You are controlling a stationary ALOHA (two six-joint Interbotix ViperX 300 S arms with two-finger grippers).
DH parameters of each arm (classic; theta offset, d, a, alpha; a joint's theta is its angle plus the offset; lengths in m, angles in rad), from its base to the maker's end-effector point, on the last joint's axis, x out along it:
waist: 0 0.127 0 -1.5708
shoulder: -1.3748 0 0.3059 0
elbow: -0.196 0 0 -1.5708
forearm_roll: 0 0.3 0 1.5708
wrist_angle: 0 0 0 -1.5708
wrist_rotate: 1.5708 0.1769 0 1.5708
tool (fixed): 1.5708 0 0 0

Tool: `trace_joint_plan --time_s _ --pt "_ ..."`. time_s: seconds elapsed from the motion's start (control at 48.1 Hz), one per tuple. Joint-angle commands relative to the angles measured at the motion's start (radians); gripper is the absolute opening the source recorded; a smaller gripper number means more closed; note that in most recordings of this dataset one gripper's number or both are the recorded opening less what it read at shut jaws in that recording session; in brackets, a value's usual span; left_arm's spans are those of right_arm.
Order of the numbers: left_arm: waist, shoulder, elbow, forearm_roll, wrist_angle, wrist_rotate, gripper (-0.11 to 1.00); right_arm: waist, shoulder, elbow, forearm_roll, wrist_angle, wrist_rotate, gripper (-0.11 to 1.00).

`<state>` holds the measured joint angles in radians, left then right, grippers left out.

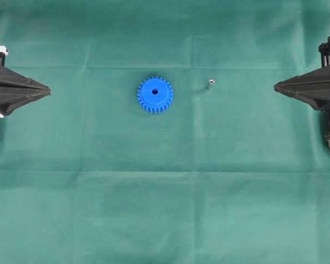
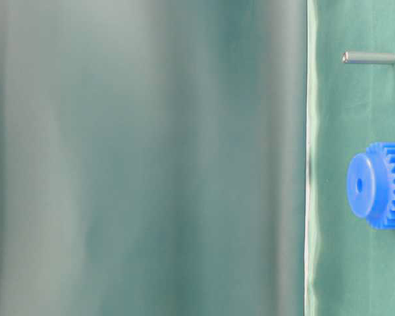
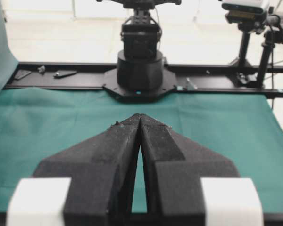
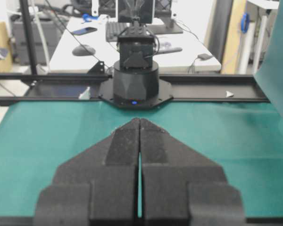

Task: Insert the shaft placed at a random location into the center hole of the medium gear at another random location.
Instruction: 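Move the open right gripper left over the silver shaft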

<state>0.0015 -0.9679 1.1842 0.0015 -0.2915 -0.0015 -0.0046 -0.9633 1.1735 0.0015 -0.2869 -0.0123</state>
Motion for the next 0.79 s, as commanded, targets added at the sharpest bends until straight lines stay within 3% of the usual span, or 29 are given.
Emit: trace_joint_plan --time_s 0.0,0.436,0.54,0.769 --pt "-0.028 0.011 -0.040 0.011 0.021 -0.006 0.00 -0.009 0.012 -0.014 0.002 -0.005 0.002 0.01" --pt "-0.023 0.012 -0.040 0.012 0.041 -0.006 0.00 -0.110 0.170 -0.018 0.002 0.002 0.006 0.04" --pt "-0.018 0.008 -0.040 0.012 0.048 -0.006 0.00 -0.137 0.249 -0.020 0.003 -0.031 0.009 0.24" --pt "0.003 0.006 -0.038 0.011 0.049 -0.008 0.00 -0.196 0.506 -0.026 0.003 -0.172 0.005 0.88"
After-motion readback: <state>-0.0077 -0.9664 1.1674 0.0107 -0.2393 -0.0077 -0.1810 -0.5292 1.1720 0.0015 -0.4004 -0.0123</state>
